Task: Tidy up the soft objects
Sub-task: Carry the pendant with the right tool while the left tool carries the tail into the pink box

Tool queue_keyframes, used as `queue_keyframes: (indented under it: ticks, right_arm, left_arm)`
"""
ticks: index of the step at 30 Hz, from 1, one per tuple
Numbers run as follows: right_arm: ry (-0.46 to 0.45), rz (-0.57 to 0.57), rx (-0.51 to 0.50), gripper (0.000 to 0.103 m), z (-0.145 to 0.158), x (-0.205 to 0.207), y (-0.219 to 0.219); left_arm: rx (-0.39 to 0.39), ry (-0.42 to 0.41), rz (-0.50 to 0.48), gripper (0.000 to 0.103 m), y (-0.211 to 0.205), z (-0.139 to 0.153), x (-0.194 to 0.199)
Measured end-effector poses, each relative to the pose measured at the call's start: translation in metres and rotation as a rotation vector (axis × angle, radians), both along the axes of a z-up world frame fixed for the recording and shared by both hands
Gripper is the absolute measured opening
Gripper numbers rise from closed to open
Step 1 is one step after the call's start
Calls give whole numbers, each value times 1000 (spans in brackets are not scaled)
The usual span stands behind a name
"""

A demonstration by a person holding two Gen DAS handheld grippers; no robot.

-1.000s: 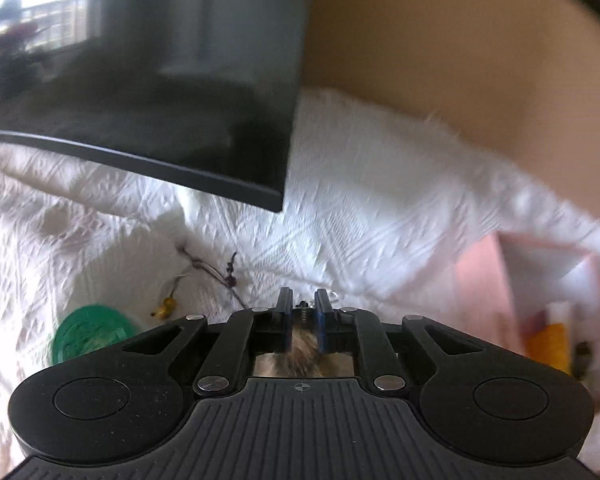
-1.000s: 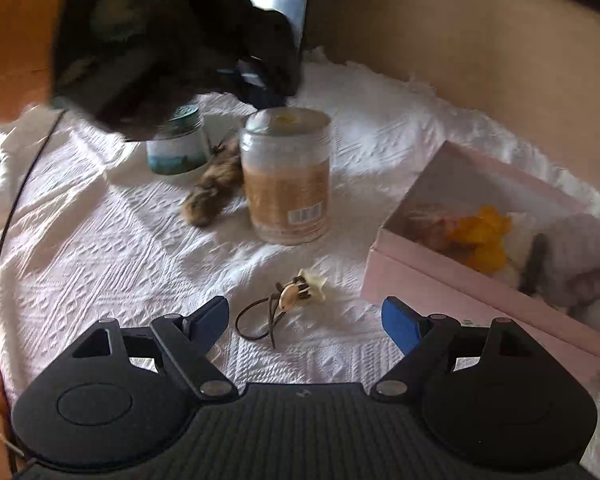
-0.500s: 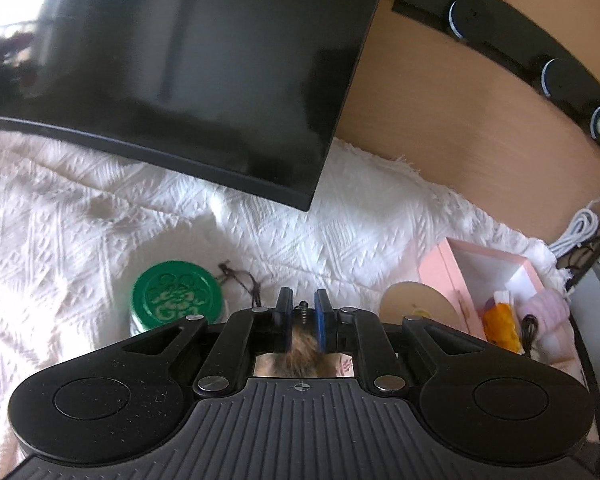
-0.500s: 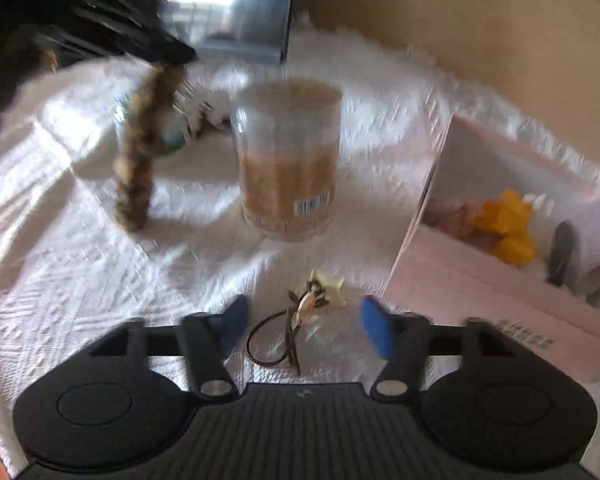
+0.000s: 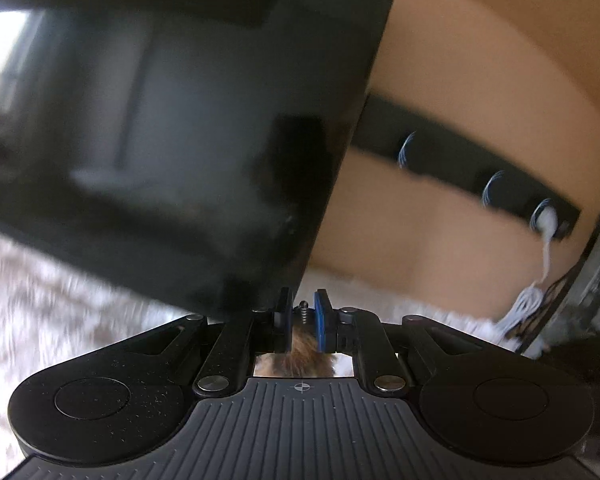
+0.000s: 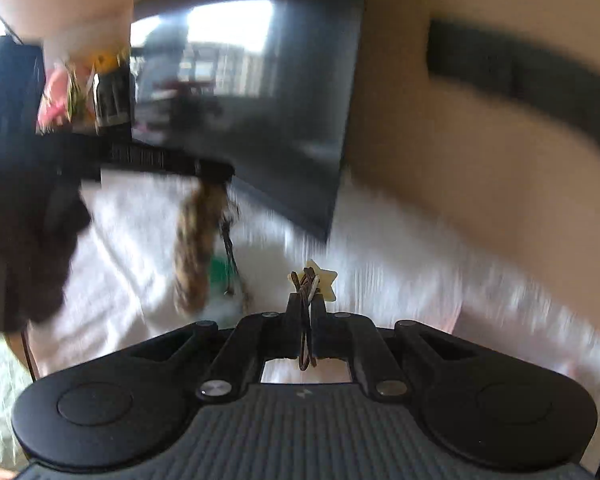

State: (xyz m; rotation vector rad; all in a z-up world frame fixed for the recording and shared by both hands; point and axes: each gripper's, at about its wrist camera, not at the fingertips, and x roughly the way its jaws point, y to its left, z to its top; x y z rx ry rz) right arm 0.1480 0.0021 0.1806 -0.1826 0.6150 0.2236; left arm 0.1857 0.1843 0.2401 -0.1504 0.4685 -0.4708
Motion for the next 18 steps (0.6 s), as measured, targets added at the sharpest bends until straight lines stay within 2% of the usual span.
queue_keyframes:
  ticks: [5, 12, 18]
  right_arm:
    - [-110, -11, -14, 4, 53, 17, 1]
    - [-194, -62, -39, 4, 84, -1, -20]
    - [-262, -155, -65, 4, 100, -28, -59]
  left_arm:
    - [-36, -90, -43, 13, -9, 40, -4]
    - [-104, -105, -145, 13, -44, 67, -5]
    - [-112, -107, -282, 13, -105, 76, -8]
